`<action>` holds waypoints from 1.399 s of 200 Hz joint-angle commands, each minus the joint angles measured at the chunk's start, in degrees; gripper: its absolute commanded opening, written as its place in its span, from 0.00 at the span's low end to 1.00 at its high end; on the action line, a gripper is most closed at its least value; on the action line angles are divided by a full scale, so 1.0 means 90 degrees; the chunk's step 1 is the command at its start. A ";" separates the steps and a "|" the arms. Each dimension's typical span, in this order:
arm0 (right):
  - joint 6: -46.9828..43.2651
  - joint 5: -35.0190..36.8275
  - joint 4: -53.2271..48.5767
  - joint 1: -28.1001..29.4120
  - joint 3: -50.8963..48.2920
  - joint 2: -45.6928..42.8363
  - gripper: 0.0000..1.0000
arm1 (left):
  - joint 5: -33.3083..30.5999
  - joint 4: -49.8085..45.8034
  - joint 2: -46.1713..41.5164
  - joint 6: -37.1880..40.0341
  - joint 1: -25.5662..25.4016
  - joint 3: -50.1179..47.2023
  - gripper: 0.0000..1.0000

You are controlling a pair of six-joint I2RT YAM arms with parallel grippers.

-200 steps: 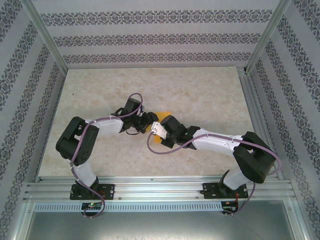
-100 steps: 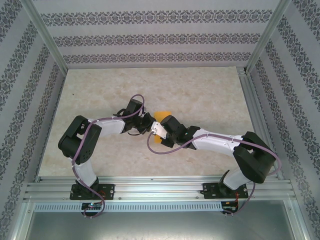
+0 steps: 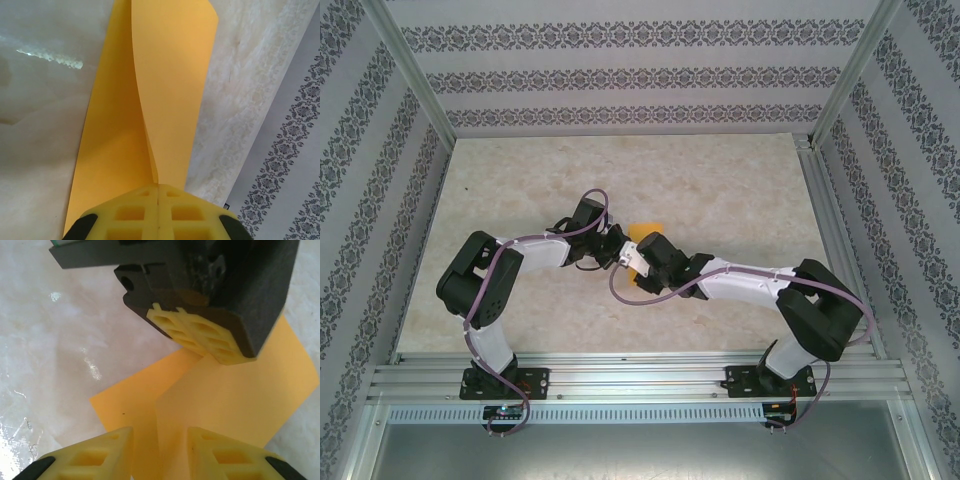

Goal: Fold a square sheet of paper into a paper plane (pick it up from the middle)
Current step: Fold the triangle a second time at the center of the table.

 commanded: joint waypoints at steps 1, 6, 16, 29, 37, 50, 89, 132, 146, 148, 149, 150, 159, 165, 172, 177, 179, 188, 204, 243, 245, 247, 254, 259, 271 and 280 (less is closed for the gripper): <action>0.0251 0.0202 0.0254 0.0090 0.0296 0.0103 0.34 | 0.0080 0.0268 0.0113 -0.0033 -0.0060 0.0148 0.06; 0.0280 0.0205 0.0259 0.0092 0.0322 0.0113 0.34 | 0.0080 0.0257 0.0113 -0.0025 -0.0058 0.0158 0.06; 0.0334 0.0221 0.0271 0.0104 0.0348 0.0132 0.34 | 0.0080 0.0228 0.0121 -0.0006 -0.0061 0.0179 0.06; 0.0425 0.0233 0.0227 0.0107 0.0407 0.0152 0.34 | 0.0080 0.0154 0.0114 0.0049 -0.0057 0.0217 0.06; 0.0487 0.0241 0.0183 0.0112 0.0439 0.0162 0.34 | 0.0071 0.0100 0.0109 0.0074 -0.0068 0.0241 0.06; 0.0567 0.0246 0.0120 0.0114 0.0470 0.0181 0.33 | 0.0044 0.0042 0.0091 0.0122 -0.0071 0.0258 0.07; 0.0916 0.0226 -0.0059 0.0104 0.0536 0.0180 0.25 | -0.0006 -0.0126 0.0072 0.0210 -0.0068 0.0304 0.07; 0.1262 0.0112 -0.0290 0.0067 0.0609 0.0142 0.07 | -0.0156 -0.0481 0.0026 0.0443 -0.0078 0.0427 0.10; 0.1416 0.0007 -0.0377 0.0018 0.0638 0.0143 0.04 | -0.0235 -0.0603 -0.0031 0.0517 -0.0080 0.0468 0.14; 0.1446 -0.0009 -0.0396 0.0002 0.0647 0.0142 0.03 | -0.0252 -0.0632 -0.0033 0.0535 -0.0076 0.0477 0.15; 0.1454 -0.0017 -0.0399 0.0000 0.0652 0.0142 0.03 | -0.0262 -0.0643 -0.0043 0.0539 -0.0076 0.0483 0.15; 0.1480 -0.0027 -0.0407 -0.0010 0.0651 0.0142 0.03 | -0.0266 -0.0658 -0.0048 0.0552 -0.0080 0.0491 0.15; 0.1597 -0.0089 -0.0424 -0.0055 0.0640 0.0141 0.02 | -0.0340 -0.0795 -0.0110 0.0653 -0.0075 0.0549 0.18; 0.1714 -0.0143 -0.0411 -0.0111 0.0601 0.0119 0.02 | -0.0407 -0.0921 -0.0153 0.0716 -0.0075 0.0579 0.22; 0.1828 -0.0243 -0.0363 -0.0169 0.0556 0.0079 0.01 | -0.0493 -0.1048 -0.0219 0.0807 -0.0075 0.0627 0.26; 0.1939 -0.0351 -0.0270 -0.0235 0.0488 0.0049 0.01 | -0.0570 -0.1164 -0.0259 0.0876 -0.0077 0.0665 0.29; 0.1984 -0.0411 -0.0238 -0.0261 0.0456 0.0033 0.01 | -0.0593 -0.1202 -0.0278 0.0900 -0.0076 0.0682 0.31; 0.2194 -0.0743 -0.0056 -0.0400 0.0338 -0.0034 0.01 | -0.0721 -0.1397 -0.0353 0.1023 -0.0075 0.0758 0.38; 0.2610 -0.1415 0.0371 -0.0650 0.0079 -0.0142 0.01 | -0.0948 -0.1637 -0.0493 0.1187 -0.0078 0.0832 0.47; 0.3626 -0.3008 0.1475 -0.1467 -0.0410 -0.0147 0.02 | -0.1170 -0.1750 -0.0688 0.1436 -0.0080 0.0859 0.57; 0.3676 -0.3082 0.1520 -0.1516 -0.0428 -0.0138 0.02 | -0.1172 -0.1748 -0.0688 0.1448 -0.0081 0.0867 0.57; 0.3715 -0.3125 0.1562 -0.1561 -0.0439 -0.0123 0.02 | -0.1163 -0.1748 -0.0680 0.1451 -0.0077 0.0865 0.57; 0.3874 -0.3344 0.1651 -0.1717 -0.0465 -0.0079 0.00 | -0.1144 -0.1766 -0.0670 0.1490 -0.0078 0.0891 0.56; 0.3967 -0.3428 0.1696 -0.1814 -0.0475 -0.0044 0.00 | -0.1140 -0.1781 -0.0659 0.1514 -0.0081 0.0907 0.56; 0.4108 -0.3657 0.1731 -0.2032 -0.0487 0.0048 0.01 | -0.1127 -0.1782 -0.0644 0.1557 -0.0080 0.0924 0.53; 0.4171 -0.3821 0.1729 -0.2177 -0.0467 0.0118 0.02 | -0.1079 -0.1732 -0.0632 0.1593 -0.0075 0.0923 0.51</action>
